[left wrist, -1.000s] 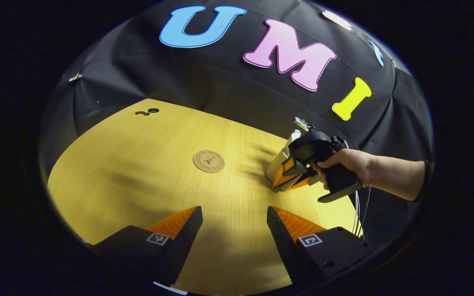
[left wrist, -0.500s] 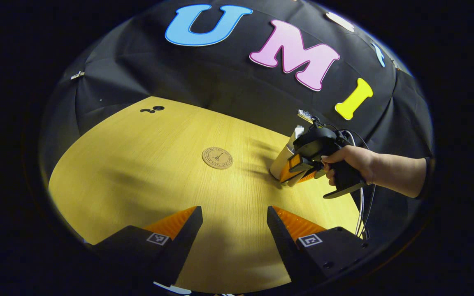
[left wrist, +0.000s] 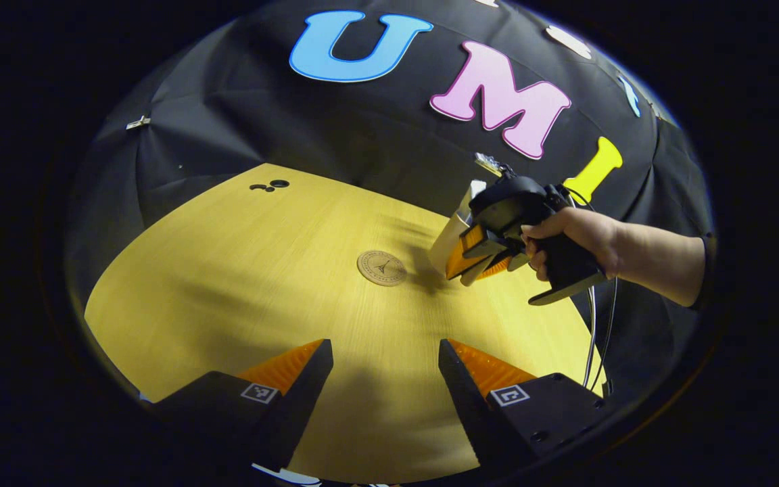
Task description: Put the toothbrush and toothpaste on the desktop into the cup, then pick up the cup and place it on the coaster on the desktop.
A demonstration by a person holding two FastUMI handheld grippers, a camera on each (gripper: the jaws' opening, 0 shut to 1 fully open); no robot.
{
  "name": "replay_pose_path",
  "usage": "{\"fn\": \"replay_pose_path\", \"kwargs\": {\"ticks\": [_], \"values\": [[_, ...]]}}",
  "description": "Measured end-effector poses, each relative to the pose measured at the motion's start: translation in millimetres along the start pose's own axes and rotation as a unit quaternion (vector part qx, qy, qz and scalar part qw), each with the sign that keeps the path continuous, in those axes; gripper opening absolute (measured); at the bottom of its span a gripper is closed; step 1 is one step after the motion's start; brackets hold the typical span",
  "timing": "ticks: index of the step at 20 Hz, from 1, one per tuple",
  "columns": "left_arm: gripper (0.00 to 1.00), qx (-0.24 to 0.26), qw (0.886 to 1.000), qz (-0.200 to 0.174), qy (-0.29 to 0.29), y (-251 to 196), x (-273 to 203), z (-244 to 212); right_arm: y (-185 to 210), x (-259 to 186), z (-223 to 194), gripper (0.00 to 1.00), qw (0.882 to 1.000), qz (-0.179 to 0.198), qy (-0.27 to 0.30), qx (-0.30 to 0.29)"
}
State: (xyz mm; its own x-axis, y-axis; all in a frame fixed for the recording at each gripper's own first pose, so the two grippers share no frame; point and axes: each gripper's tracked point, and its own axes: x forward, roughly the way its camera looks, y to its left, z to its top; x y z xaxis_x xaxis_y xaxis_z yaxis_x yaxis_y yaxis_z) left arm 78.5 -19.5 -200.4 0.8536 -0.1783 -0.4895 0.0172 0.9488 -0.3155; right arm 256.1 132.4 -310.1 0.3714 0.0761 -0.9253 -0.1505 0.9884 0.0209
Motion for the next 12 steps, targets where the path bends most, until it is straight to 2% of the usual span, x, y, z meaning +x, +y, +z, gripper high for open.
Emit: {"fn": "replay_pose_path", "kwargs": {"ticks": [4,6,10,12], "values": [[0.98,-0.005,1.0,0.009,0.001,12.1,-3.8,-4.6,60.2,9.2,-0.4,0.32,0.999,0.033,0.006,-0.042],[0.98,0.002,1.0,0.026,0.003,25.2,-3.2,-6.1,72.7,15.9,-10.5,0.32,0.997,0.032,0.017,-0.066],[0.98,-0.011,0.999,0.035,0.002,41.4,-8.9,-7.5,86.2,25.0,-19.9,0.32,0.996,0.029,0.023,-0.085],[0.98,-0.019,0.999,0.04,0.003,47.4,-11.8,-12.5,90.6,27.9,-24.0,0.27,0.995,0.029,0.032,-0.085]]}}
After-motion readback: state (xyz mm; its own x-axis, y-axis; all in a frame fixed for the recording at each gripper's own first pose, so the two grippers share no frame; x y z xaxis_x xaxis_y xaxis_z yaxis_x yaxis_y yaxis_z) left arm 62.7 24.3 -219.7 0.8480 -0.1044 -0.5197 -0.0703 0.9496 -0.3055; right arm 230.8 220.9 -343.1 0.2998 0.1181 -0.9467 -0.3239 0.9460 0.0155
